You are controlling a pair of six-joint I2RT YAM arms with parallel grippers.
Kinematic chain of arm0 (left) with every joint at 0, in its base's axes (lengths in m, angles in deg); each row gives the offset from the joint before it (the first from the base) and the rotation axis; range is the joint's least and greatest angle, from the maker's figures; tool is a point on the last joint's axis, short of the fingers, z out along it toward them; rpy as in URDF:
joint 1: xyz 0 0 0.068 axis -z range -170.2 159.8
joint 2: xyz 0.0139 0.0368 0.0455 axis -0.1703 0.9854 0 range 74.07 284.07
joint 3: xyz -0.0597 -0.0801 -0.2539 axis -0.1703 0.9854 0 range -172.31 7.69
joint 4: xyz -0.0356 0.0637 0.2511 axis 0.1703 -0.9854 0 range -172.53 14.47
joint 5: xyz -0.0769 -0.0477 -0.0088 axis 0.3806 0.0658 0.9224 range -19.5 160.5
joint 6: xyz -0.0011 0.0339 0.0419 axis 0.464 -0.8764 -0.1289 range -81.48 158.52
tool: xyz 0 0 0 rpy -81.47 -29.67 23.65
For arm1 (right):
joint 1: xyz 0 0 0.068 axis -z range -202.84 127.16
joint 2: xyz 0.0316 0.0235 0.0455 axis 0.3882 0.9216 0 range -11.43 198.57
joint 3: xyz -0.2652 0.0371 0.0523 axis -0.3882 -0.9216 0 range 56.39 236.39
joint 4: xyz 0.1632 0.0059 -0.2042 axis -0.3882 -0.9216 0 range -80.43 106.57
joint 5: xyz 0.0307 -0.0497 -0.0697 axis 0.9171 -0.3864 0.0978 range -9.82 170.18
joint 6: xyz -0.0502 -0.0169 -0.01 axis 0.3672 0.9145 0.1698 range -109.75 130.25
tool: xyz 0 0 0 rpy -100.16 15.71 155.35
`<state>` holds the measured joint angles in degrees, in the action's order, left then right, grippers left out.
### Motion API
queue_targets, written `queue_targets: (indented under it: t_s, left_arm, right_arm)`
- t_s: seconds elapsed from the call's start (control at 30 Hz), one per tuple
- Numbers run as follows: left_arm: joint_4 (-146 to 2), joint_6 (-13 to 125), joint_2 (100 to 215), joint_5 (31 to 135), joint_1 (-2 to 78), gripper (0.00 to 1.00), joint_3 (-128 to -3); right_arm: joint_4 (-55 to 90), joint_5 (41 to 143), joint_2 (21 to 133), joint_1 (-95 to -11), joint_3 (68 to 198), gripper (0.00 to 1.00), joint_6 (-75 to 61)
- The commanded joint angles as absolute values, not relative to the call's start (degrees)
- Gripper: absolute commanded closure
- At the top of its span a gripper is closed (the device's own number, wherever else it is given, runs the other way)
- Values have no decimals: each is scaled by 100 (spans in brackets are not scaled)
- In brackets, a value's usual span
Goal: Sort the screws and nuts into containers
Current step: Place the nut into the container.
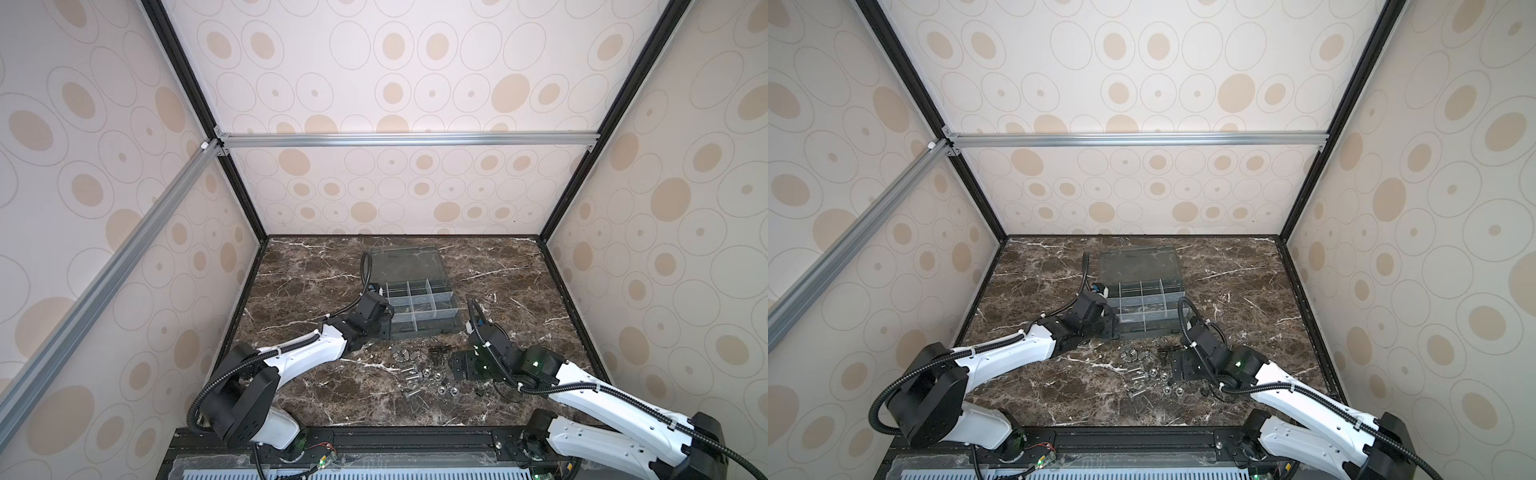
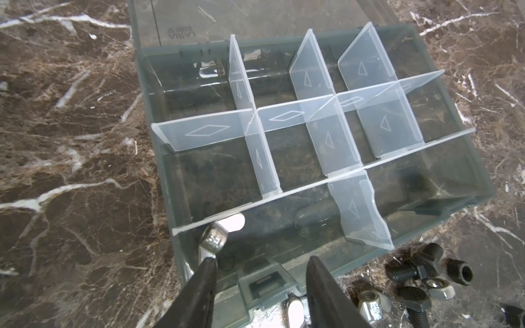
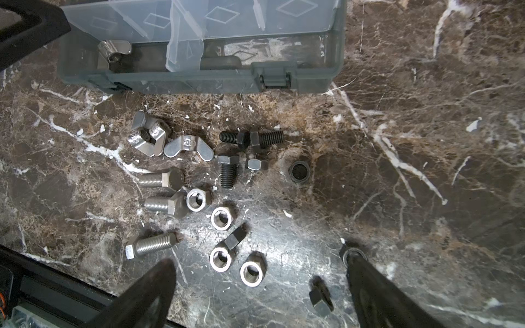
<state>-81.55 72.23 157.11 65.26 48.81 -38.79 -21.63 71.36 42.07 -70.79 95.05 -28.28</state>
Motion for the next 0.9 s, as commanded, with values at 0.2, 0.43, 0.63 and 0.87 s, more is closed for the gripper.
queue_targets:
  t_s: [0.2,0.43,0.63,0.87]
  left_arm:
    - [-8153,7427,15100,6659,4829,46,-3555]
    - [-8061,7660,14341,6573,4829,45,-2895]
    - [-8072,7724,14006,6563,4827,44,-2603]
    - [-8020,7780,13791,6611,4830,43,-2383]
  right_arm:
    - [-1812,7324,4634,-7131,9596,3,-2865]
    - [-1725,7405,5512,-7288,10129,4,-2623]
    - [-1589,7317,6041,-7496,10406,4,-2611]
    - [-1591,7201,6600,-7684,10759,6,-2628]
